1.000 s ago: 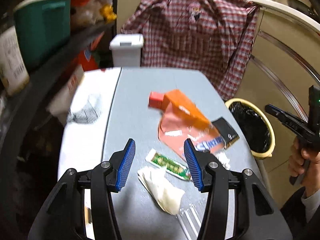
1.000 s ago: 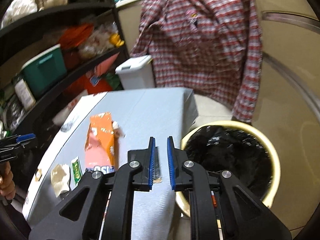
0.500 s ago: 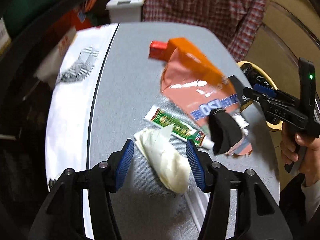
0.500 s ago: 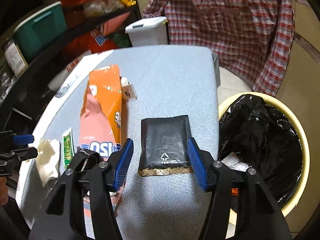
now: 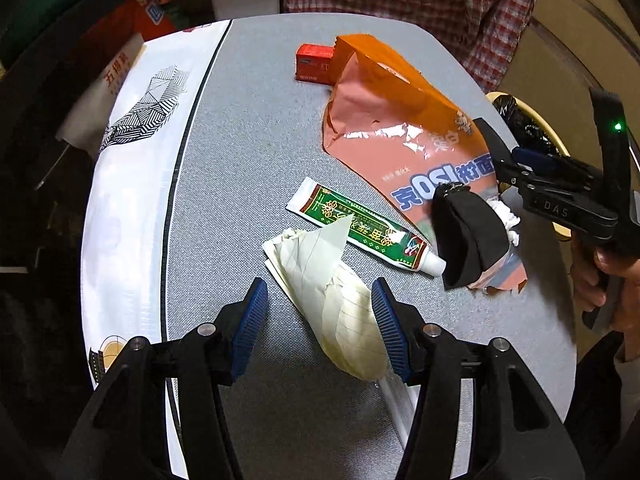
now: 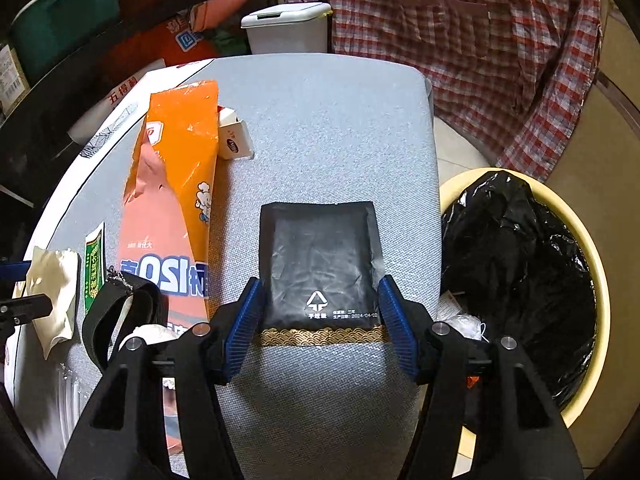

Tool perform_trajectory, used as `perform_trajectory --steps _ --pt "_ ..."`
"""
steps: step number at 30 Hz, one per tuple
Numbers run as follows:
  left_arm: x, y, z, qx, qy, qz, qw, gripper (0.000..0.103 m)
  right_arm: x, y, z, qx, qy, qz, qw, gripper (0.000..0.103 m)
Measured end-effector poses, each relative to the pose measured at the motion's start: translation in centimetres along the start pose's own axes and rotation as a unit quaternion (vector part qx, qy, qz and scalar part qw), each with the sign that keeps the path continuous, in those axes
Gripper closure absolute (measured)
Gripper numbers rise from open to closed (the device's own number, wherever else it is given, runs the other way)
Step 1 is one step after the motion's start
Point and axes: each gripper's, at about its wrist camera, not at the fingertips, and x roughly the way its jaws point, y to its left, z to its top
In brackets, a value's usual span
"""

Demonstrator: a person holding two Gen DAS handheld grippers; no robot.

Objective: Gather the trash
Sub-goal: 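Grasp the black sachet with the right gripper while the left grasps the tissue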

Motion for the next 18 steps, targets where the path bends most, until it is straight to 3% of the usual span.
perform_trajectory --steps 9,13,18 --pt "0.8 0.5 0.0 -0.004 0.016 0.006 0.9998 0.052 0.4 0.2 0.1 -0.007 0.004 -0.008 1.000 0.038" --pt "1.0 0.6 -0.1 -0.003 0.020 0.006 0.9998 0.065 0.3 0.1 0.2 -0.010 0.003 -0.003 1.000 0.041" --pt "1.2 0.5 0.0 0.000 0.022 0.002 0.9997 0.083 0.0 0.3 0.1 -0.027 -0.001 0.003 1.000 0.057"
